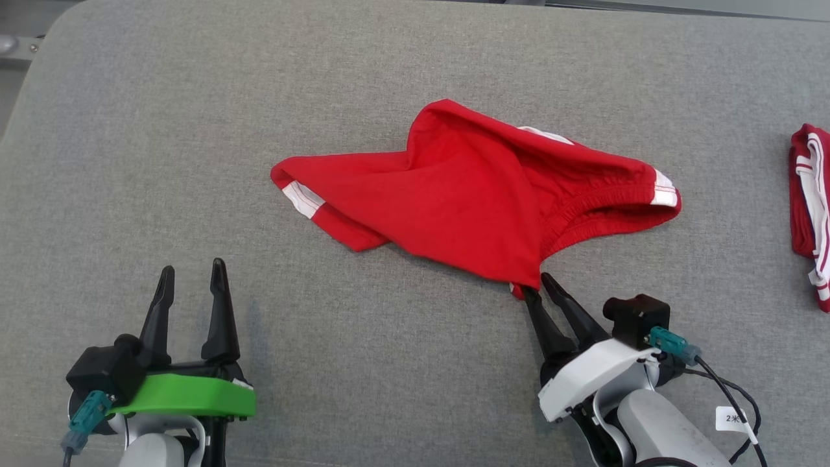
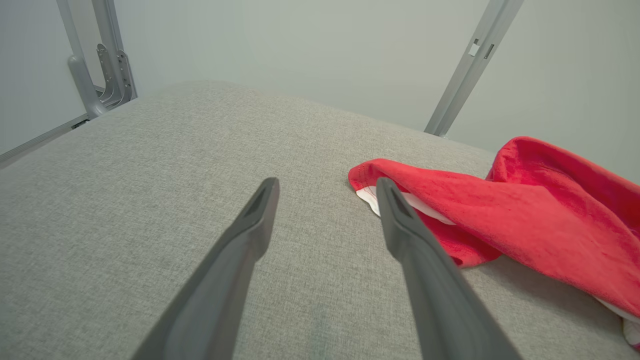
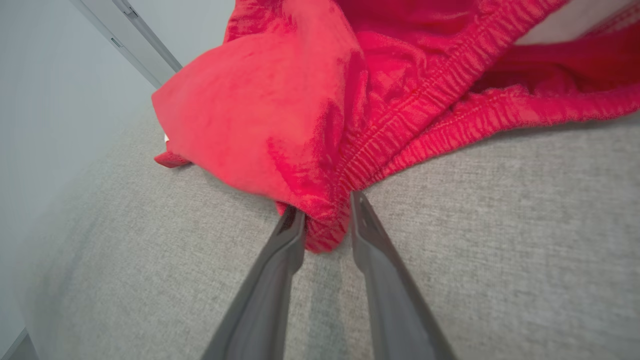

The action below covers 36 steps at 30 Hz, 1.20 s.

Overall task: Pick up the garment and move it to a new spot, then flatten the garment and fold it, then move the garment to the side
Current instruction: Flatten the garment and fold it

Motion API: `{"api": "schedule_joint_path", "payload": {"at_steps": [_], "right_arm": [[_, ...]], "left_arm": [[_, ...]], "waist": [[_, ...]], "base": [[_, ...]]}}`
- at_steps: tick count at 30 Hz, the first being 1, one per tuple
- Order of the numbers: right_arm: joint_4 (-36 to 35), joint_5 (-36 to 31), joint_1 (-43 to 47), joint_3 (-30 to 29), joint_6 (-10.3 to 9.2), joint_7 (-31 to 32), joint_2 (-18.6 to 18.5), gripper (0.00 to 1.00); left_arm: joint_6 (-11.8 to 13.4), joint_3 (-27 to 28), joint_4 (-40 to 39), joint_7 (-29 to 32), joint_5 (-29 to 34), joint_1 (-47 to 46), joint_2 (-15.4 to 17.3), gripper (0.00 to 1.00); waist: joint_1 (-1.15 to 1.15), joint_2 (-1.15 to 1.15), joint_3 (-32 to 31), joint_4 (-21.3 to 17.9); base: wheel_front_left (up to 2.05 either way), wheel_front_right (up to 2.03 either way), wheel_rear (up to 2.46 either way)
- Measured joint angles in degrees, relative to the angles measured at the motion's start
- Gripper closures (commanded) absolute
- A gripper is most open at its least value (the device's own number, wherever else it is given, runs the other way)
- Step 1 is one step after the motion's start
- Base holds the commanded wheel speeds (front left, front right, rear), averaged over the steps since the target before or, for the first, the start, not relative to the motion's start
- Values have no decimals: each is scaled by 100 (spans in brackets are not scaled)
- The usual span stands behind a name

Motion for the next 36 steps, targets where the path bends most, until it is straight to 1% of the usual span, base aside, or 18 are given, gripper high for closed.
{"api": "schedule_joint_path", "payload": {"at_steps": [1,3,4,5,6,9,10,11,12,16,19,23,26,30,31,32,34,36], "right_arm": [[11,15,-1,11,0,0,-7,50],[30,21,-1,27,0,0,-14,29],[34,21,-1,24,0,0,-18,26],[36,20,-1,19,0,0,-20,25],[44,19,0,14,0,0,-20,33],[74,-35,12,-10,0,0,-24,67],[79,-46,15,-14,0,0,-23,72],[79,-52,18,-23,0,0,-20,93],[52,-78,18,-49,0,1,-16,100],[-183,-202,20,-166,0,1,-21,100],[-446,-403,56,-201,0,0,-109,100],[-782,-700,117,-81,0,1,-377,100],[-938,-820,34,144,0,51,-768,100],[-1505,-870,-374,375,0,613,-1315,100],[-1681,-869,-465,412,0,791,-1438,100],[-2012,-867,-605,444,0,1106,-1656,100],[-2230,-848,-730,461,0,1417,-1815,100],[-2282,-856,-911,481,0,1601,-1923,100]], "left_arm": [[0,0,4,0,0,0,1,0],[0,-5,11,0,0,-1,0,0],[0,-9,18,0,-1,-1,0,0],[0,-12,23,0,-1,-2,0,0],[0,-12,29,0,-1,-3,0,0],[0,-13,33,0,-1,-5,0,0],[0,-8,33,0,-1,-5,0,0],[0,0,34,0,-1,-4,0,0],[0,8,34,0,0,-3,1,0],[0,30,29,0,18,16,1,0],[0,51,18,0,60,138,3,0],[0,69,31,0,62,374,0,0],[0,18,54,0,25,481,3,0],[0,-163,85,0,-60,500,0,0],[0,-219,88,0,-77,500,-2,0],[0,-291,87,0,-98,498,-1,0],[0,-393,89,0,-125,493,0,0],[0,-522,93,0,-126,480,-1,0]], "waist": [[0,0,0,-17],[0,1,-4,-45],[0,1,-6,-55],[0,1,-10,-58],[0,1,-15,-59],[0,1,-28,-48],[0,1,-36,-42],[0,1,-44,-35],[0,1,-52,-27],[0,1,-117,-18],[0,1,-211,-53],[0,1,-376,-187],[0,1,-509,-336],[0,1,-661,-557],[0,1,-696,-605],[0,0,-751,-682],[0,0,-771,-727],[0,0,-741,-731]], "base": [[0,0,0],[0,0,0],[0,0,0],[0,0,0],[0,0,0],[0,0,0],[0,0,0],[0,0,0],[0,0,0],[0,0,0],[0,0,0],[0,0,0],[0,0,0],[0,0,0],[0,0,0],[0,0,0],[0,0,0],[0,0,0]]}}
